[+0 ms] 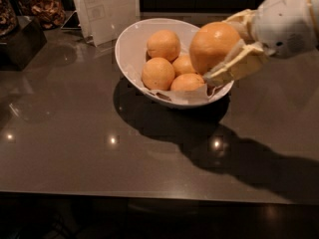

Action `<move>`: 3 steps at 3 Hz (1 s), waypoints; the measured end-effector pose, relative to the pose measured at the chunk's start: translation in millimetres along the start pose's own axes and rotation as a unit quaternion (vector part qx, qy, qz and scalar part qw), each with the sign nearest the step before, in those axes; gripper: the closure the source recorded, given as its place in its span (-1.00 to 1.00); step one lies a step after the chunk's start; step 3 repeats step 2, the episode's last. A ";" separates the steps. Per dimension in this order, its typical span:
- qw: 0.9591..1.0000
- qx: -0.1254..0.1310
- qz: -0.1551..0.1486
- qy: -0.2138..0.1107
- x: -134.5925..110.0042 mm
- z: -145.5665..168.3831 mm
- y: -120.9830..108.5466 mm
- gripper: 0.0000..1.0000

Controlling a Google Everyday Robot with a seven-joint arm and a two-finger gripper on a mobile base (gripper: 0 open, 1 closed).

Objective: Pick orange from white bowl

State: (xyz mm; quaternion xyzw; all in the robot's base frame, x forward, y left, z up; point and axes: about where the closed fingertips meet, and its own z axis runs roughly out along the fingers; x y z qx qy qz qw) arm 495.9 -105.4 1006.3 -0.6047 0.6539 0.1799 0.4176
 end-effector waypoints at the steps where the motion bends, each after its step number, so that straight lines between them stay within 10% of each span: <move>1: 0.999 0.024 0.023 -0.003 18.7 -28.1 6.4 1.00; 3: 0.999 0.024 0.023 -0.003 18.7 -28.2 6.4 1.00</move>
Offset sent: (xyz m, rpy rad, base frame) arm -0.0140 -0.0308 0.0005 0.0269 0.0028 -0.0606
